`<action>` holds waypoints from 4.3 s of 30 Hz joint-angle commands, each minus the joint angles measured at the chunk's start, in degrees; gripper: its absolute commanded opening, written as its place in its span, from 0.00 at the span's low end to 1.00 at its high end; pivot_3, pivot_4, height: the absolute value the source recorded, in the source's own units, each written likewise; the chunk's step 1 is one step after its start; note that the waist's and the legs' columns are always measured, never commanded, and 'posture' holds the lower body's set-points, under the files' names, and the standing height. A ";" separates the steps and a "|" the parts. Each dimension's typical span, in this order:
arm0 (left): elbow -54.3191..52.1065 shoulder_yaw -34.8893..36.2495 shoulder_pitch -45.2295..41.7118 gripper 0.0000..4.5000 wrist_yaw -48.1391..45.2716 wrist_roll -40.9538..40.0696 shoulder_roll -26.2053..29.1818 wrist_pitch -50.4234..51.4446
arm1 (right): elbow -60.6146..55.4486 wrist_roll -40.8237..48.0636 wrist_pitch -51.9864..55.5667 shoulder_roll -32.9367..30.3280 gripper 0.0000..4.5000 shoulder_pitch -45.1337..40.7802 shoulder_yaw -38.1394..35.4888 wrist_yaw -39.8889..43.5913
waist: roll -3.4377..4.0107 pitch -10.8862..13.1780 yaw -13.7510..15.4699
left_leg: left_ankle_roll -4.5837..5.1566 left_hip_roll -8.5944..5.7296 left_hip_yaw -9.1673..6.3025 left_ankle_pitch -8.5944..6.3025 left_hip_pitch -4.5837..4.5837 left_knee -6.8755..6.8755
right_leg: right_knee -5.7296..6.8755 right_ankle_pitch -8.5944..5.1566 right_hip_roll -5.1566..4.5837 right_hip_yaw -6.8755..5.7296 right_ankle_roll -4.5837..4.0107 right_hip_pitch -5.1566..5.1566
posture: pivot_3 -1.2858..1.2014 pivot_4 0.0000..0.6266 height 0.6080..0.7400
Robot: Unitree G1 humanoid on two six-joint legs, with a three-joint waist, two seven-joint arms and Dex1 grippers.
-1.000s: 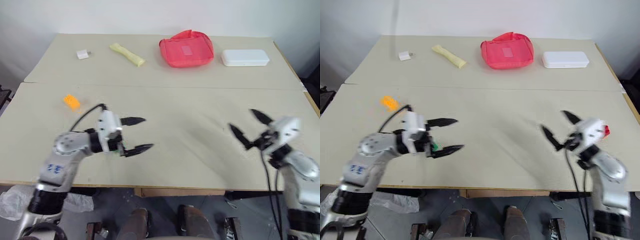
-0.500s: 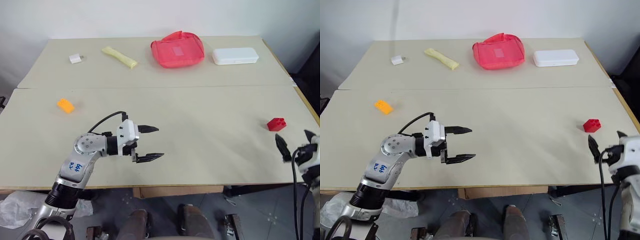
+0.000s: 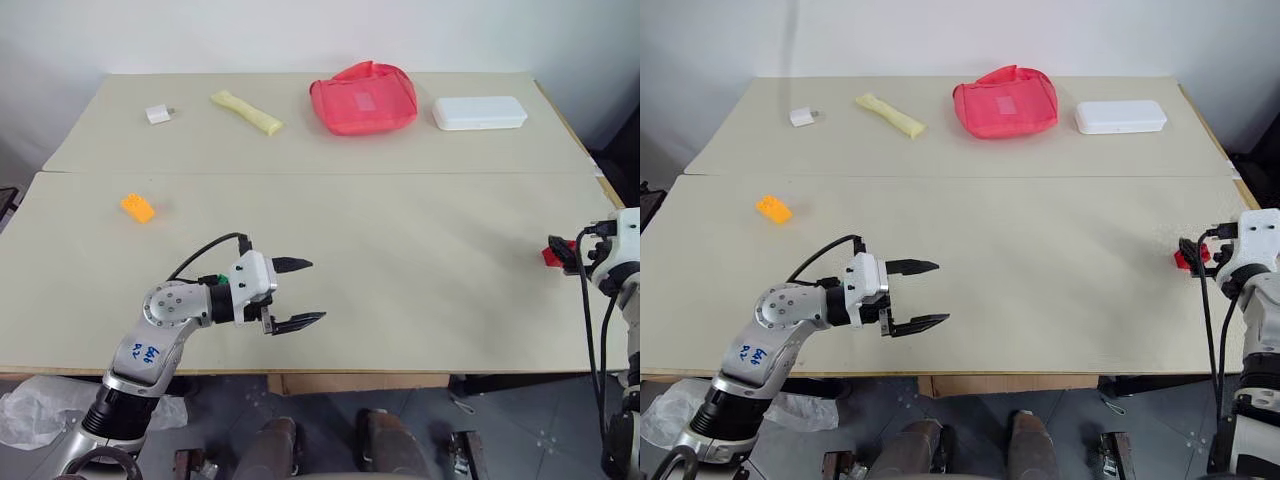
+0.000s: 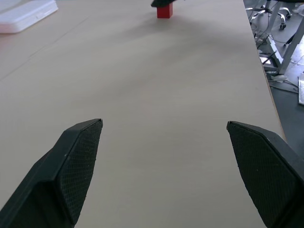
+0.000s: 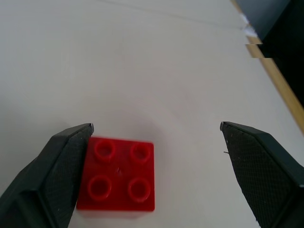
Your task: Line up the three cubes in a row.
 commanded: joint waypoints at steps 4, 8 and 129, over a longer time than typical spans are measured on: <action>-2.31 1.03 -0.14 1.00 0.87 -0.40 -0.23 -0.33 | 0.10 0.86 1.53 -1.01 0.87 -1.03 0.00 1.47 | 0.00 0.00 -0.18 | 0.00 0.01 0.03 0.00 0.01 0.00 | -0.01 0.01 0.00 0.02 0.01 -0.02 | 0.52 0.24 1.00; -2.07 1.39 -0.50 1.00 0.98 -0.59 -0.09 -0.44 | -3.39 1.39 1.99 -0.15 0.58 0.23 0.24 1.86 | 0.00 0.00 -0.17 | 0.00 0.01 0.03 0.00 0.01 0.00 | -0.01 0.01 0.01 0.02 0.01 -0.02 | 0.52 0.24 1.00; 79.02 -1.18 -39.39 0.32 -28.08 11.82 -8.83 -34.99 | -55.32 16.56 -14.64 9.83 1.00 30.11 11.03 30.92 | -0.07 0.27 1.67 | 0.11 -0.16 -0.58 -0.16 -0.24 0.27 | 0.09 -0.03 0.17 -1.38 -0.04 0.16 | 0.52 0.24 1.00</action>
